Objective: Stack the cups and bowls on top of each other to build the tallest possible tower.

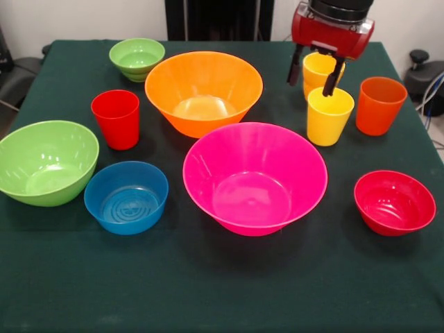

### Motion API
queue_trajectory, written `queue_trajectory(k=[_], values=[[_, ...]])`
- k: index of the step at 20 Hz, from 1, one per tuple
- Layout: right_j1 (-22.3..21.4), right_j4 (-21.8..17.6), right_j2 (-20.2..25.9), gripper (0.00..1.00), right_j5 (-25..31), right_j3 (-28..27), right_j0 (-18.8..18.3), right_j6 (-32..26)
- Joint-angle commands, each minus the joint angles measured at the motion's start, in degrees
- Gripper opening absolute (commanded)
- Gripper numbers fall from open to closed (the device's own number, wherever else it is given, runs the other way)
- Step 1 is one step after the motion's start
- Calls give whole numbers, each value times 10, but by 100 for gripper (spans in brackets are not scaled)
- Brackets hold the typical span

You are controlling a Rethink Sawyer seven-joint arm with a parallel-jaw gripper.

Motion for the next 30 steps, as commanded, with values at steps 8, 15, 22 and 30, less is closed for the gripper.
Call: queue_trajectory(k=[8, 15, 22, 30], values=[[36, 49, 2, 100, 32, -14, 31, 120], [31, 61, 7, 100, 34, -6, 24, 101], [34, 85, -20, 100, 39, -6, 44, 143], [52, 123, -42, 100, 22, 0, 63, 179]])
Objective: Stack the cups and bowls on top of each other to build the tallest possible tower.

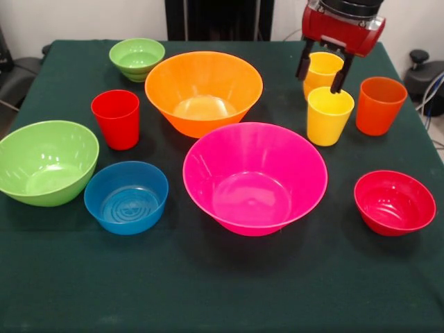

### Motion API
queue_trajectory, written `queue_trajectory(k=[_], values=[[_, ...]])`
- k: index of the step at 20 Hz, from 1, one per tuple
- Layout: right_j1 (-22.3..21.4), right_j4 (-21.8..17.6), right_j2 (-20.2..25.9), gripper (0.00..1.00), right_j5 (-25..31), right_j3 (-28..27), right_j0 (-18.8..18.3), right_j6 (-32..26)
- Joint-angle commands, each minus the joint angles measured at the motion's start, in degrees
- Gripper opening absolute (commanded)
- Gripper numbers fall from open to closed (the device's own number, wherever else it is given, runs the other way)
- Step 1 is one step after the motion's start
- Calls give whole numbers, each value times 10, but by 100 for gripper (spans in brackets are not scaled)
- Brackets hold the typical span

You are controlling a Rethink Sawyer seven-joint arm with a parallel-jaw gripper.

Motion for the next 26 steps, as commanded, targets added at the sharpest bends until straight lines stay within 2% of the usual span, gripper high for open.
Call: queue_trajectory(k=[1, 11, 26], values=[[35, 42, 10, 100, 21, 2, 18, 166], [54, 61, -27, 100, 32, -11, 54, 229], [47, 59, -15, 100, 33, -7, 40, 215]])
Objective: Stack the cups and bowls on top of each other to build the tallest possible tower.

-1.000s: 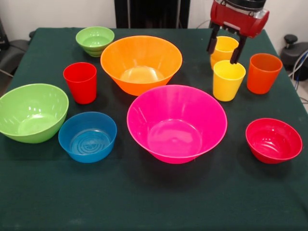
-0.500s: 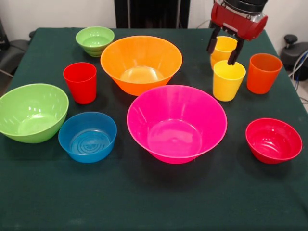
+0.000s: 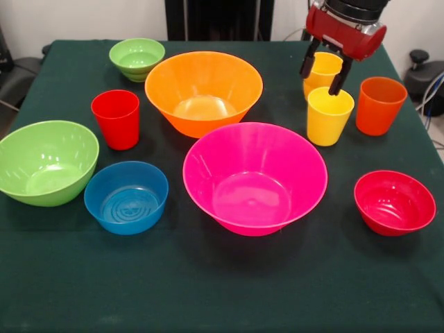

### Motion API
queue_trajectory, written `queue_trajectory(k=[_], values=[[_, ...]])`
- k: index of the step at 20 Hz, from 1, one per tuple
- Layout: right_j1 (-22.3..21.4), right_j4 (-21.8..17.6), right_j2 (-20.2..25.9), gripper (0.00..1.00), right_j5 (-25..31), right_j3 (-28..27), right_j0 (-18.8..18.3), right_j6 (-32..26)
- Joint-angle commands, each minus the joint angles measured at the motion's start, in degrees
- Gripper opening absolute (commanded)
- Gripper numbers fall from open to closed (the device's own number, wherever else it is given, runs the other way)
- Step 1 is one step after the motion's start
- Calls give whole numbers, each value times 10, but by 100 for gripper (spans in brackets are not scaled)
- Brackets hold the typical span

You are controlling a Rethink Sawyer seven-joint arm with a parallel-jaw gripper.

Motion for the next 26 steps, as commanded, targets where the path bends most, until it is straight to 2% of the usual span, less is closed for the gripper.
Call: queue_trajectory(k=[1, 6, 12, 20, 26], values=[[15, 6, 36, 100, 31, -9, -14, 89], [15, 4, 45, 100, 25, -9, -27, 74], [-5, -12, 45, 100, 45, -5, -1, 63], [-17, -21, 68, 100, 36, 4, 7, 36], [-26, -56, 99, 100, 29, 3, -20, -42]])
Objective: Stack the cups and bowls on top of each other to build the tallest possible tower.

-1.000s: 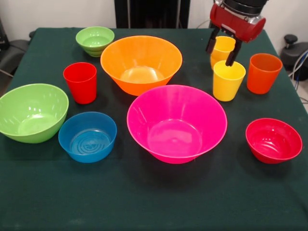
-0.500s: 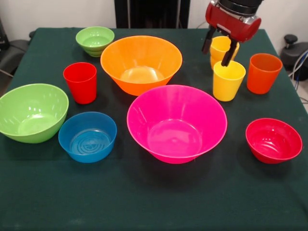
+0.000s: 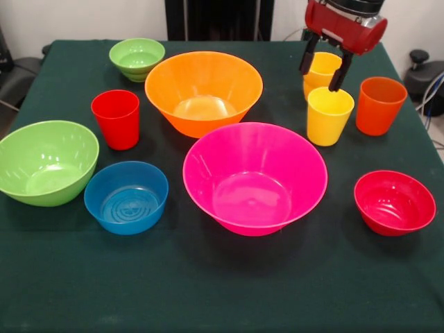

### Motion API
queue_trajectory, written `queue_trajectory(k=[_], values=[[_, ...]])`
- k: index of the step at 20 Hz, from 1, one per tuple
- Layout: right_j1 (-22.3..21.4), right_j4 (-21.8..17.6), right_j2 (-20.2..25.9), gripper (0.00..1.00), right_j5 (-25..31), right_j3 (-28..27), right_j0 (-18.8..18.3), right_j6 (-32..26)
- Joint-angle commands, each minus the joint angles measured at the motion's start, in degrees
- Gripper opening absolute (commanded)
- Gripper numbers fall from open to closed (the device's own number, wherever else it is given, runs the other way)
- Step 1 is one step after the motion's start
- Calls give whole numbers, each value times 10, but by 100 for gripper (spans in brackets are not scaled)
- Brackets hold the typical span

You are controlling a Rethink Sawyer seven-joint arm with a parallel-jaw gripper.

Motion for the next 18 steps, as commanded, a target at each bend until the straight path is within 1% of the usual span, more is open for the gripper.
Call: queue_trajectory(k=[1, 7, 11, 18], values=[[-12, -58, 104, 100, 28, 4, -23, -50], [-16, -80, 118, 100, 26, 6, -49, -56], [-17, -82, 123, 100, 23, 12, -54, -34], [-10, -67, 91, 100, 34, 6, -30, 32]])
